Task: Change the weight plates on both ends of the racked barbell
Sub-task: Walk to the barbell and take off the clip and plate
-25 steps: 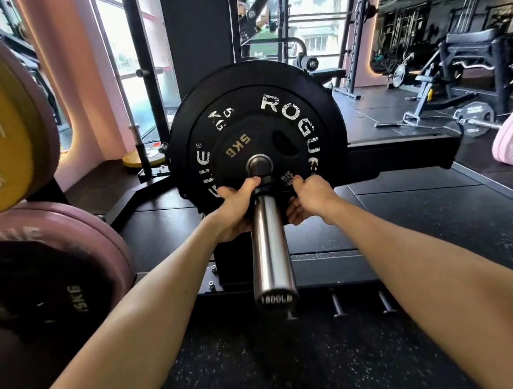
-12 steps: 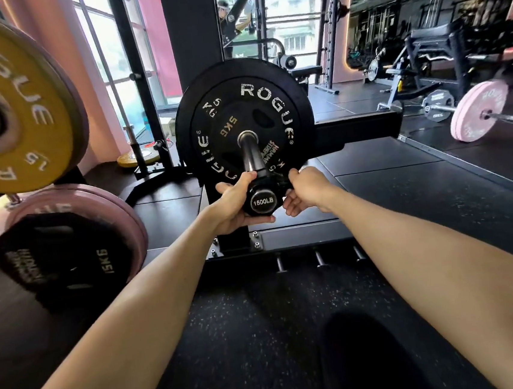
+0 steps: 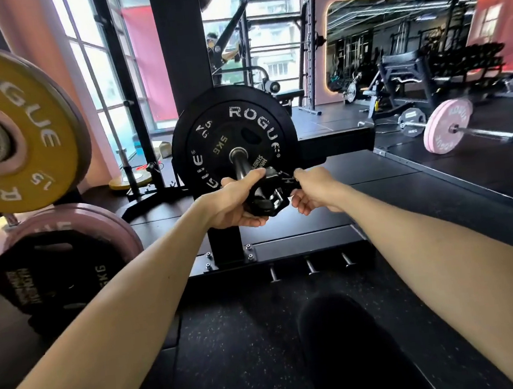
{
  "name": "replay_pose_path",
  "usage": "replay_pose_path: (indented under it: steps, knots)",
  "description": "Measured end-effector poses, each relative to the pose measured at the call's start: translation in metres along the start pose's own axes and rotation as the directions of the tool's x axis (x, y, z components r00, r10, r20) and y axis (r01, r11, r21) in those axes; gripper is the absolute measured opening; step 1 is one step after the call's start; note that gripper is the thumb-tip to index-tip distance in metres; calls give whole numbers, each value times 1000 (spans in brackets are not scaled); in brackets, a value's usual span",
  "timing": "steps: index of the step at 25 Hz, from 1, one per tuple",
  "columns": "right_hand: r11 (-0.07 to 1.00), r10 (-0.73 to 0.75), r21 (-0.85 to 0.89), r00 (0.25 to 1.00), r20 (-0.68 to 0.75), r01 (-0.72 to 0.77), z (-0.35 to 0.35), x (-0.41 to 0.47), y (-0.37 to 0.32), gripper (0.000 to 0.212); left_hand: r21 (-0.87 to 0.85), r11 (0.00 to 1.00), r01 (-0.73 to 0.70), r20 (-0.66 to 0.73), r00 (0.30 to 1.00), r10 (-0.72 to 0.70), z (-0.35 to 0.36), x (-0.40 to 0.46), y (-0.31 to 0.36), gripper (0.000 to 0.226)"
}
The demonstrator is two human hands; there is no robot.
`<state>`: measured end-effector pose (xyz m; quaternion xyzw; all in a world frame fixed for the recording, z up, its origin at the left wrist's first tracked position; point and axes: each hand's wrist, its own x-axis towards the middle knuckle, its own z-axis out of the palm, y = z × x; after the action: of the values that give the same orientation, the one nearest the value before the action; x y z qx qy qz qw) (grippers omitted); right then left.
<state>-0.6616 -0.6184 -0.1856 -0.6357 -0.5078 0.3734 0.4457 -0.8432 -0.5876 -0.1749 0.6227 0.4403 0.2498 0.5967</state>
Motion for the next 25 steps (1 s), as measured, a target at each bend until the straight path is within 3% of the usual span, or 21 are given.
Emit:
replay_pose_path:
  steps: [2, 6, 10, 17, 21, 25]
  knots:
    - [998, -64, -28, 996, -64, 63, -19, 5, -10, 46, 11, 997, -70, 15, 997, 70, 6, 7, 19, 78]
    - [989, -150, -17, 979, -139, 149, -68, 29, -25, 40, 43, 980, -192, 18, 981, 191, 24, 48, 53, 53]
    - [982, -177, 38, 977, -121, 183, -117, 84, -28, 23, 25, 959, -283, -33, 958, 284, 36, 115, 91, 82]
    - [961, -269, -22, 918, -292, 275, -202, 219, -9, 15, 147, 885, -442, -149, 874, 462, 68, 267, 141, 77]
    - [955, -257, 49, 901, -349, 291, -234, 300, 8, 11, 119, 873, -472, -142, 863, 486, 80, 363, 154, 66]
    - [972, -183, 51, 876, -446, 229, -249, 376, 31, 18, 215, 887, -408, -162, 881, 445, 88, 441, 156, 59]
